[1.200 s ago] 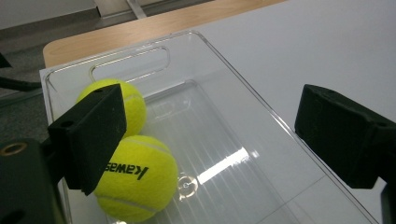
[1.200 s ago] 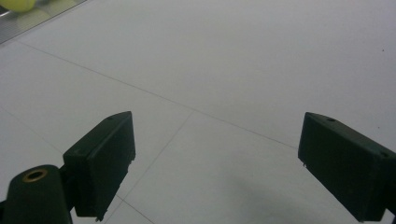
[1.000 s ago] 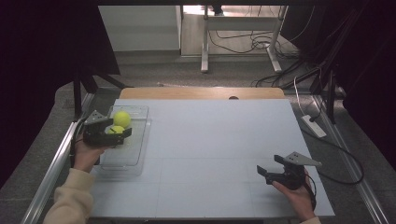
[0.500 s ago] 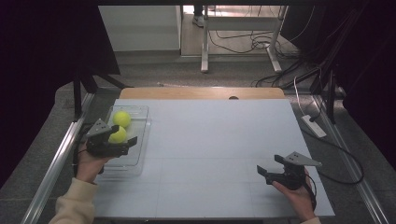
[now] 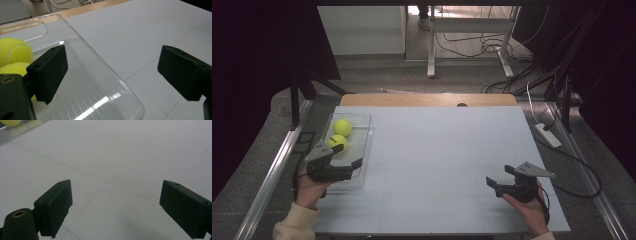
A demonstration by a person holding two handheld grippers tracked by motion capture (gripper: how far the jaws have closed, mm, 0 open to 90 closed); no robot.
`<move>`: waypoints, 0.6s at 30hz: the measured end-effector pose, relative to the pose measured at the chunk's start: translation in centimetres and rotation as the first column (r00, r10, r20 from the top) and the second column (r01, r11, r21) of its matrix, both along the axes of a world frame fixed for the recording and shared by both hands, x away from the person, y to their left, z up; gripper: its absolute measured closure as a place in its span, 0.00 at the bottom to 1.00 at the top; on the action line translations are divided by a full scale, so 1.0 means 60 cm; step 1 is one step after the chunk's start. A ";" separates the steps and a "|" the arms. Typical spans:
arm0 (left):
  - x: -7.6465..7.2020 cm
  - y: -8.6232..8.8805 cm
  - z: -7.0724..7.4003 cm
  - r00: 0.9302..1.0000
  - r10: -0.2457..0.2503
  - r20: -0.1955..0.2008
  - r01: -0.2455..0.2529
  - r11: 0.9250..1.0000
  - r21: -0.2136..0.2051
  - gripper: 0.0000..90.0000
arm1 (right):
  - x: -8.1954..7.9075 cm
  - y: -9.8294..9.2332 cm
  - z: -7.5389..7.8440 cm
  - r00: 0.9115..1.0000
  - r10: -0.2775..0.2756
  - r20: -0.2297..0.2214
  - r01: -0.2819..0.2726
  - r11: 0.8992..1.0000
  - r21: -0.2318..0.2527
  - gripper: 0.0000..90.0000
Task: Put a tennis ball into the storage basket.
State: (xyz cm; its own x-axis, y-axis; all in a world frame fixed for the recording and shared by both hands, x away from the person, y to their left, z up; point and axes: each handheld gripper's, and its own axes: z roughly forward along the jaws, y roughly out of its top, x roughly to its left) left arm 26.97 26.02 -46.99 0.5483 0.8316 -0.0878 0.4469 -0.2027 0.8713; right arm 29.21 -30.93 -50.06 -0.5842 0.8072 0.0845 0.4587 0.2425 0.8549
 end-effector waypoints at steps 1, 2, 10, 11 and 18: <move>-0.002 -0.002 -0.002 1.000 -0.001 0.003 0.001 1.000 0.002 0.11 | 0.000 0.000 0.000 1.000 0.000 0.000 0.000 1.000 -0.001 0.12; -0.004 -0.003 -0.005 1.000 -0.003 0.003 0.003 1.000 0.000 0.11 | 0.000 0.000 0.000 1.000 0.000 0.000 0.000 1.000 -0.001 0.12; -0.017 -0.018 -0.014 1.000 -0.028 0.012 0.028 1.000 -0.012 0.11 | 0.000 0.000 0.000 1.000 -0.003 0.001 0.003 1.000 0.000 0.12; -0.018 -0.020 -0.015 0.999 -0.030 0.014 0.030 0.999 -0.012 0.11 | 0.000 0.000 0.000 1.000 -0.003 0.001 0.003 1.000 0.000 0.12; -0.022 -0.029 -0.023 0.999 -0.043 0.016 0.043 0.999 -0.014 0.11 | 0.000 -0.002 0.002 1.000 -0.007 0.005 0.007 1.000 0.004 0.12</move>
State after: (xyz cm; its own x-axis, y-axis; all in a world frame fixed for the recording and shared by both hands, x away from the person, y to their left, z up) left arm 25.65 24.29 -48.38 0.5848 0.8061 -0.0910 0.4247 -0.2087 0.8810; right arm 29.19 -31.08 -49.93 -0.5794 0.8107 0.0842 0.4556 0.2365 0.8582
